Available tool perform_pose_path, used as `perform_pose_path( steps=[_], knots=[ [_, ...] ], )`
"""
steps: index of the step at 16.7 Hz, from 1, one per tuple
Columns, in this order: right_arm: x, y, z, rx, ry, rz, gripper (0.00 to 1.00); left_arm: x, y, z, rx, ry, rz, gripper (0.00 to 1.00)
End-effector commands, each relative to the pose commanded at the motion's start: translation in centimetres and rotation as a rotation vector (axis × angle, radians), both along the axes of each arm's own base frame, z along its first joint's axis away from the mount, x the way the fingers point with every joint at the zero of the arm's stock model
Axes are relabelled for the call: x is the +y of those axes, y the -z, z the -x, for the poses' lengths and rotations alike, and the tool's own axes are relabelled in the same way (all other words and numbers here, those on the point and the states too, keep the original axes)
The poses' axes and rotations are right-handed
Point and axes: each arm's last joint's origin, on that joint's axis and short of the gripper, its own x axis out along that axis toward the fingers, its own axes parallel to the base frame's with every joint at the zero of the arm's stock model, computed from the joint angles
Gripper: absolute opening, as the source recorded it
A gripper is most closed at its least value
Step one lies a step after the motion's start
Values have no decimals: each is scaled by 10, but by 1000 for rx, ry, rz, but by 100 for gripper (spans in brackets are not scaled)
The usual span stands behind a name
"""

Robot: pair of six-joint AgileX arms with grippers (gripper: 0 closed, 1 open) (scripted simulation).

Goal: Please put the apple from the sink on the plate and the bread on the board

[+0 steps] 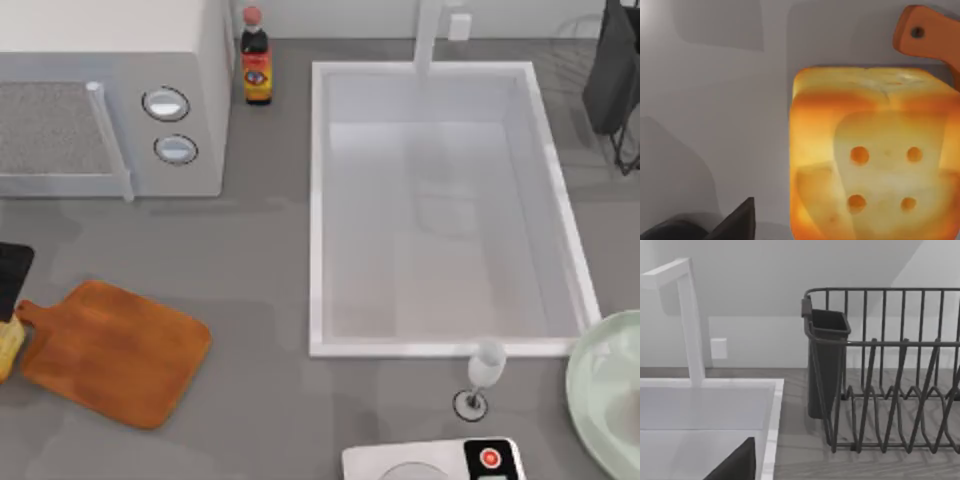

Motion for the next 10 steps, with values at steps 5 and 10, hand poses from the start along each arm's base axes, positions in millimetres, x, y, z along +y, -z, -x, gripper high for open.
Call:
perform_pose_path(
  steps=[5, 10],
  knots=[
    [0, 0, 0, 0, 0, 0, 100, 3, 8, -10, 68, 7, 9, 100],
    [0, 0, 0, 0, 0, 0, 100, 2, 13, -10, 71, 8, 9, 100]
  ],
)
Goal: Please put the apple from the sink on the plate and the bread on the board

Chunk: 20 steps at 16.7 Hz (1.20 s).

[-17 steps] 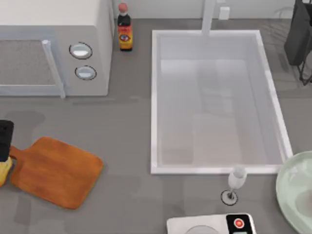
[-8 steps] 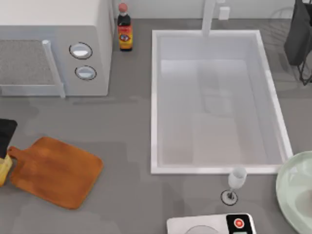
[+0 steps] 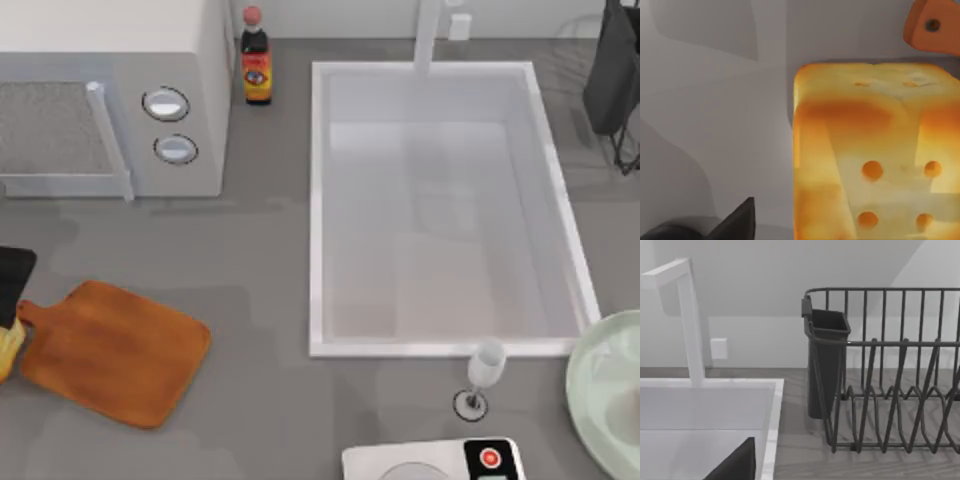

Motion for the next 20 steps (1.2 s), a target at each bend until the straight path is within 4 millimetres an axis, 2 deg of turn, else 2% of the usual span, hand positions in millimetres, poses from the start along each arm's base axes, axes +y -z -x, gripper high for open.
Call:
perform_pose_path(
  steps=[7, 12, 20],
  knots=[
    [0, 0, 0, 0, 0, 0, 100, 1, 60, -1, -7, -1, -1, 100],
    [0, 0, 0, 0, 0, 0, 100, 1, 65, 0, -3, -1, 0, 100],
    [0, 0, 0, 0, 0, 0, 100, 1, 65, 0, -3, -1, 0, 40]
  ],
)
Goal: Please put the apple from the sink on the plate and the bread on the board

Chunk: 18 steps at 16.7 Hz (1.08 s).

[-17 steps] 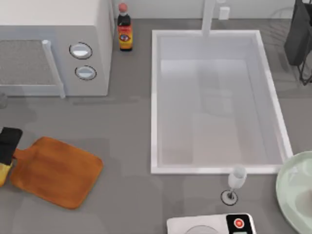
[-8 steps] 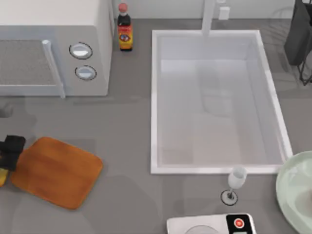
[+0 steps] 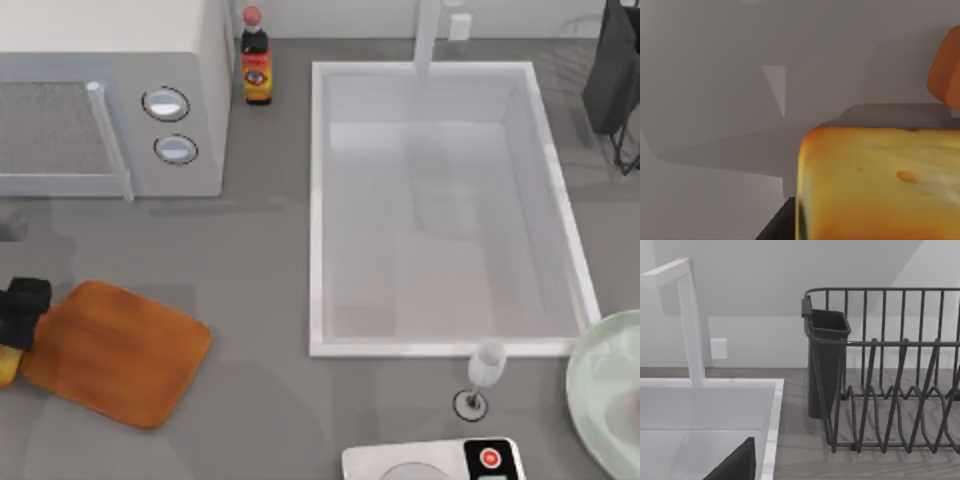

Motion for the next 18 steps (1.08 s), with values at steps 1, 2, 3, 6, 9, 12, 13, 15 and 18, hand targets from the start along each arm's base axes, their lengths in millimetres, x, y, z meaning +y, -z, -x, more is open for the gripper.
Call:
perform_pose_path(
  steps=[1, 2, 3, 6, 9, 12, 13, 15, 18],
  knots=[
    [0, 0, 0, 0, 0, 0, 100, 0, 0, 0, 0, 0, 0, 32],
    [0, 0, 0, 0, 0, 0, 100, 0, 0, 0, 0, 0, 0, 25],
    [0, 0, 0, 0, 0, 0, 100, 0, 0, 0, 0, 0, 0, 17],
    [0, 0, 0, 0, 0, 0, 100, 0, 0, 0, 0, 0, 0, 0],
    [0, 0, 0, 0, 0, 0, 100, 0, 0, 0, 0, 0, 0, 0],
    [0, 0, 0, 0, 0, 0, 100, 0, 0, 0, 0, 0, 0, 0],
    [0, 0, 0, 0, 0, 0, 100, 0, 0, 0, 0, 0, 0, 0],
    [0, 0, 0, 0, 0, 0, 100, 0, -5, -1, -16, 1, 4, 0],
    [0, 0, 0, 0, 0, 0, 100, 0, -14, -3, -14, 1, 5, 0]
  ],
)
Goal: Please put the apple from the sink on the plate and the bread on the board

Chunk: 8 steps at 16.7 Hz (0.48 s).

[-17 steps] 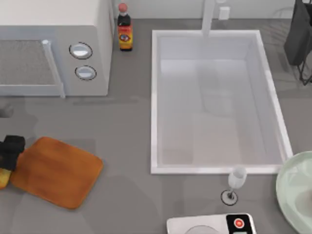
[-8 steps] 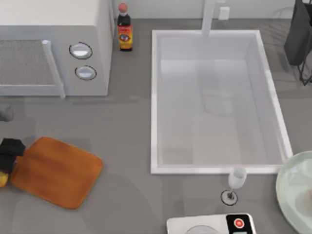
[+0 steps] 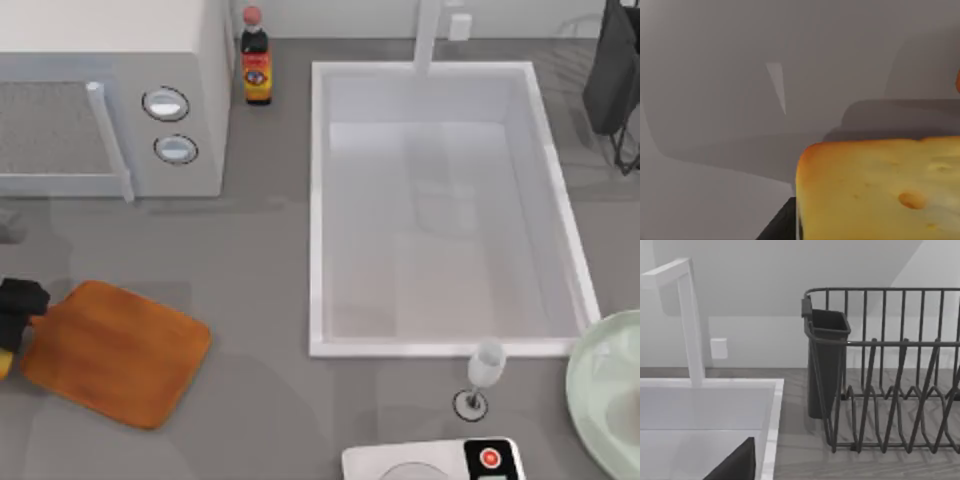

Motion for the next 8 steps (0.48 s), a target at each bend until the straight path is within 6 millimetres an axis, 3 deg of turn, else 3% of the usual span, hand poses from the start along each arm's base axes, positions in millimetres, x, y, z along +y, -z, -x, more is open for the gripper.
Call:
perform_pose_path(
  steps=[8],
  knots=[
    [0, 0, 0, 0, 0, 0, 100, 0, -34, -3, 2, 1, 0, 0]
  ],
)
